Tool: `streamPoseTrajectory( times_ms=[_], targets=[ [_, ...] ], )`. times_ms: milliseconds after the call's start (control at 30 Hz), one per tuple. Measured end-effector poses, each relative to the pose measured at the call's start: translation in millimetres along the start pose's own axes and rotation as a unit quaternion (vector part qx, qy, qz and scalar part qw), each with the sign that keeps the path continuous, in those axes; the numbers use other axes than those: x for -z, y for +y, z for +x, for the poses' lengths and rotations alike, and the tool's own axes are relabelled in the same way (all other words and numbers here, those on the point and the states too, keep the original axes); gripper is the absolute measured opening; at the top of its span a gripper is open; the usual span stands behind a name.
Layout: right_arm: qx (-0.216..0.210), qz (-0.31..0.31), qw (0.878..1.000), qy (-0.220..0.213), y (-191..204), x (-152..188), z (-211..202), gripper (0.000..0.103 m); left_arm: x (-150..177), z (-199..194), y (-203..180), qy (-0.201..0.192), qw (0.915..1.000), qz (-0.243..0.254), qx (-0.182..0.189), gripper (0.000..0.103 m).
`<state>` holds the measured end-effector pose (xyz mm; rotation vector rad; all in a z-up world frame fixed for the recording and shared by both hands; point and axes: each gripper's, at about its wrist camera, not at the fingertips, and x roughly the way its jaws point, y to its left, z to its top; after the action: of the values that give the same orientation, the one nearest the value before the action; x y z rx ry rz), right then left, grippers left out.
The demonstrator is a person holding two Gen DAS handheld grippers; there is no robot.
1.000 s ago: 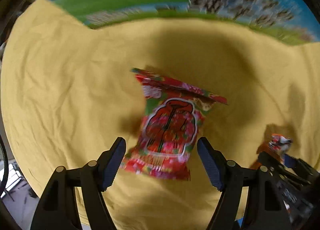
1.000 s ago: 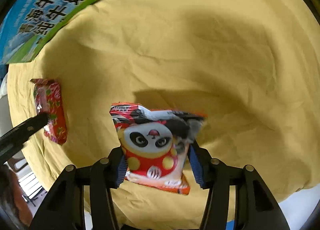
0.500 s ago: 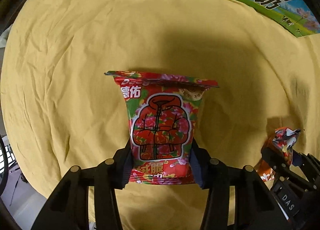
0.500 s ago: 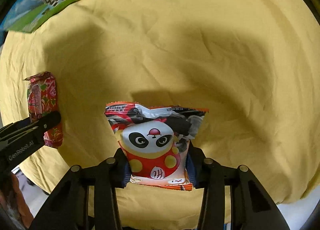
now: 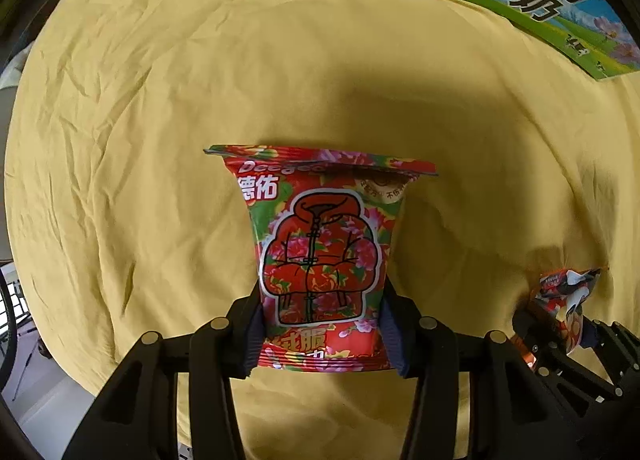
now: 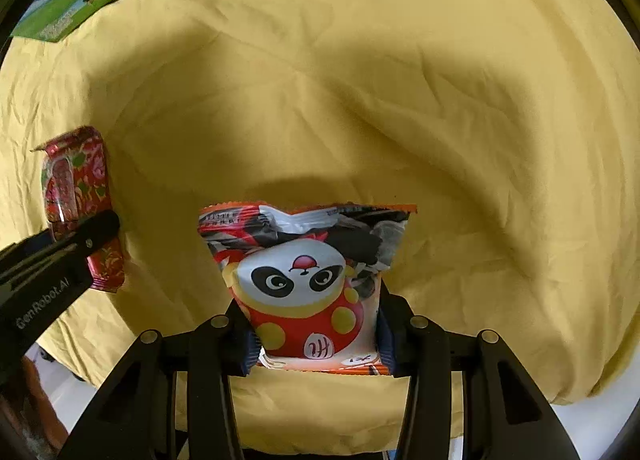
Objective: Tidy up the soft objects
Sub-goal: 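Carry both bags into the box and open both tools to release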
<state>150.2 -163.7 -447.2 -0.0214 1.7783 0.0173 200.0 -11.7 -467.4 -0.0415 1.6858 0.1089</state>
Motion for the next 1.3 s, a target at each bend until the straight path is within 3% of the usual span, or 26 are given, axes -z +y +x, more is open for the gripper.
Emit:
streamPoseTrajectory(
  times_ms=[67,233,433,567,767,933,1133,1300],
  targets=[
    [-0.003,-0.002,1.0,-0.003,3.6,0.4,-0.4,0.041,3.6,-5.8,-3.8,-0.004,1.0,0.004,0.002,0.044],
    [-0.027,-0.006,0.999,-0.018,0.3,5.2,-23.5,0.039,18.5,-40.8,-8.7,-0.033,0.9987,0.012,0.038,0.044],
    [-0.06,-0.018,0.994,-0.085,-2.1,6.3,-98.6,0.039,23.3,-116.5,-6.5,-0.102,0.9918,0.014,0.075,0.044],
    [-0.056,-0.036,0.988,-0.14,3.9,1.7,-150.3,0.039,22.6,-164.9,-6.4,-0.151,0.9846,0.018,0.087,0.044],
    [-0.07,-0.036,0.977,-0.196,-9.8,-10.7,-201.6,0.039,10.0,-232.0,-5.7,-0.213,0.9718,0.017,0.1,0.044],
    [-0.078,-0.039,0.972,-0.219,-9.7,-27.6,-226.4,0.039,-17.1,-259.7,-2.5,-0.238,0.9659,0.021,0.099,0.044],
    [-0.082,-0.05,0.969,-0.226,3.5,-76.0,-259.8,0.039,-66.2,-261.7,6.7,-0.221,0.9689,0.018,0.109,0.044],
    [-0.093,-0.057,0.972,-0.209,20.1,-132.4,-243.1,0.039,-124.7,-230.6,14.7,-0.159,0.9807,0.021,0.113,0.044]
  ],
)
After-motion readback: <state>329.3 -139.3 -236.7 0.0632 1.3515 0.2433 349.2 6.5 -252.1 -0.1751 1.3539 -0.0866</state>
